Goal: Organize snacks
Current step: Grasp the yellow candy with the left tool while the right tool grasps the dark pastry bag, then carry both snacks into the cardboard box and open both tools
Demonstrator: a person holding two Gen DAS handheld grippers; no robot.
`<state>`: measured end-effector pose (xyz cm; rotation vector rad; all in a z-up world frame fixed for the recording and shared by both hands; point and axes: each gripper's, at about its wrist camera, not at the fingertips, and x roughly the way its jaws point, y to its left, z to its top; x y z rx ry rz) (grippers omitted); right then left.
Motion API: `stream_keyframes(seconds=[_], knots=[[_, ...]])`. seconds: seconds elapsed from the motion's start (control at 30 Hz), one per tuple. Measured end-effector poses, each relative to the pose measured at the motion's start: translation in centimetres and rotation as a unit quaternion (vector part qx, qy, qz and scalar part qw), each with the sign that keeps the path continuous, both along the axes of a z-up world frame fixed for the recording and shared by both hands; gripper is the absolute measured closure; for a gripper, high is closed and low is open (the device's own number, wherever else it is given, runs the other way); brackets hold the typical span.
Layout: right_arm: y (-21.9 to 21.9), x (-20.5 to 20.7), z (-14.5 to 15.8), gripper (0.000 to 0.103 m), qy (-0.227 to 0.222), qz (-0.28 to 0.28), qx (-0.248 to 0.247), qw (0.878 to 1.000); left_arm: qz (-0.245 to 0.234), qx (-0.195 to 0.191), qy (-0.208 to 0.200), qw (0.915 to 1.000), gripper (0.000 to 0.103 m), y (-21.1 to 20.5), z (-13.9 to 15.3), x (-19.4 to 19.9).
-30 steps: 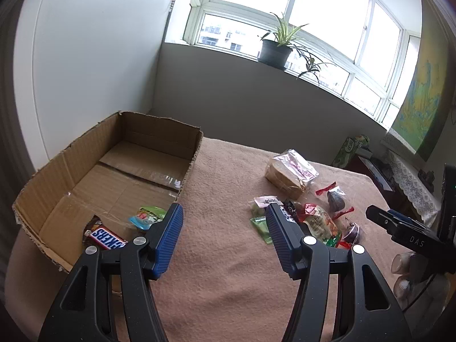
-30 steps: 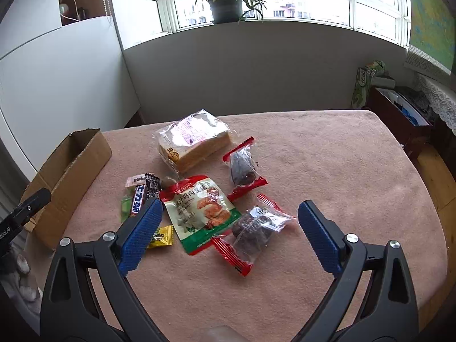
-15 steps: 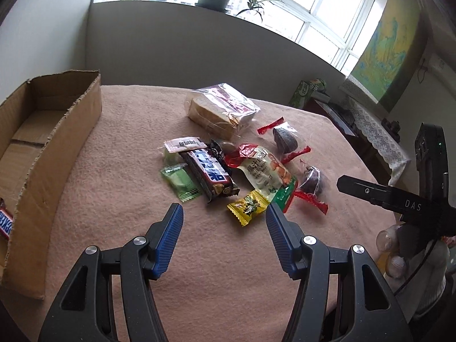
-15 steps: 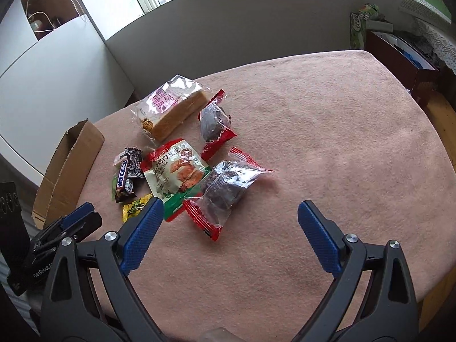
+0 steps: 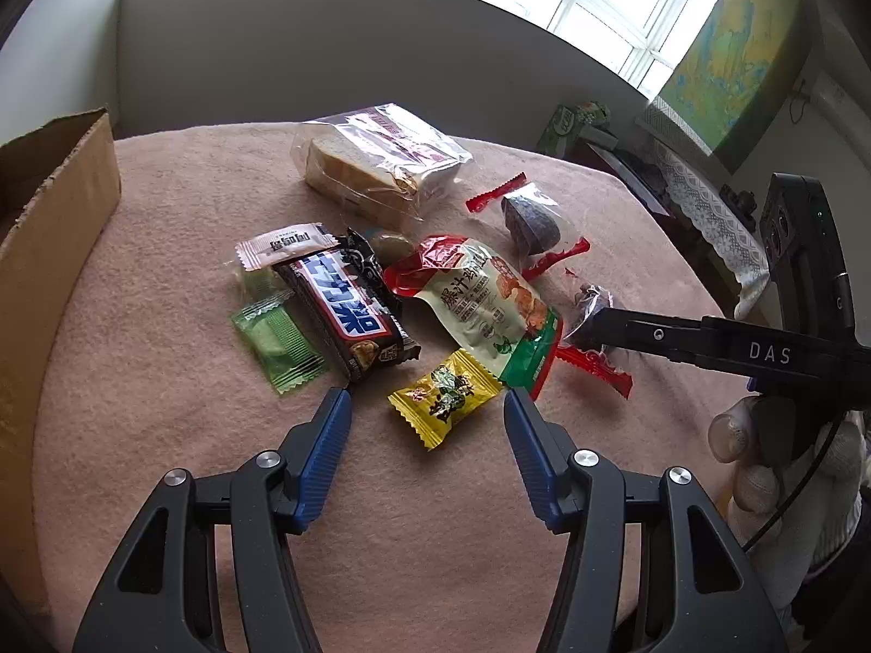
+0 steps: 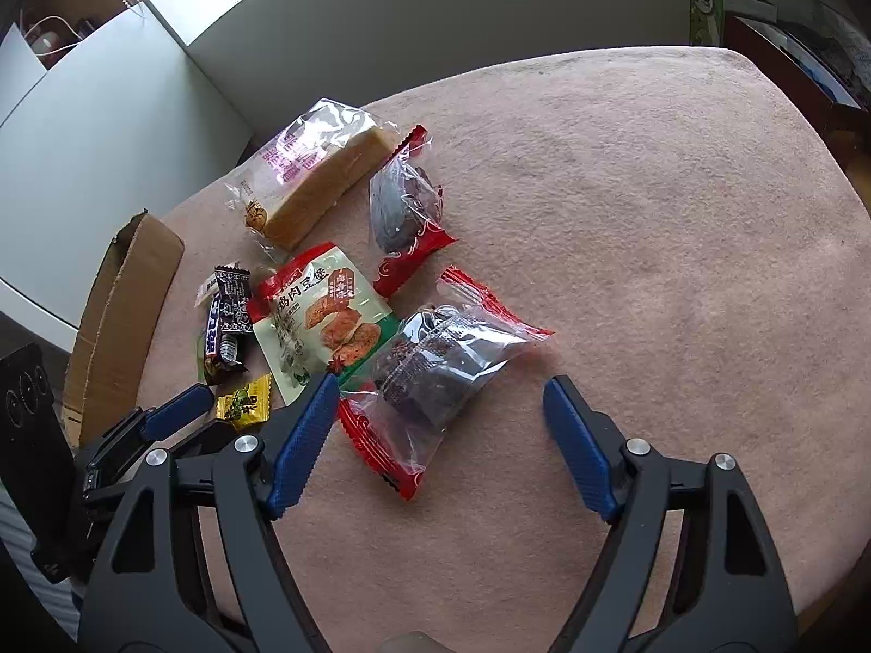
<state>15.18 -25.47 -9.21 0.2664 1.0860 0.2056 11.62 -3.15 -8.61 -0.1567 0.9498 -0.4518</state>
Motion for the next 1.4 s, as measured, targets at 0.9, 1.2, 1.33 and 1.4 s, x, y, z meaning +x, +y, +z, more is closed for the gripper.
stream_keyframes(seconds=[0.9, 1.2, 1.33, 1.4], knots=[[3.0, 1.2, -0.3, 0.052, -0.018, 0.04, -0.1, 0.994, -0.032, 0.081, -0.016, 0.9961, 0.076, -3.3, -0.6, 0.2], [2.4, 0.6, -0.3, 0.066, -0.037, 0.043, -0.082, 0.995, -0.022, 0.077, -0.018, 0.9966, 0.081, -3.1, -0.6, 0.3], [1.3, -0.6, 0.1, 0.068, -0.051, 0.038, -0.076, 0.995, -0.018, 0.065, -0.014, 0.9976, 0.081, -2.7, -0.5, 0.2], [0.8, -1.2, 0.3, 0.068, -0.057, 0.034, -0.073, 0.995, -0.016, 0.061, -0.014, 0.9979, 0.081, -2.5, -0.4, 0.2]])
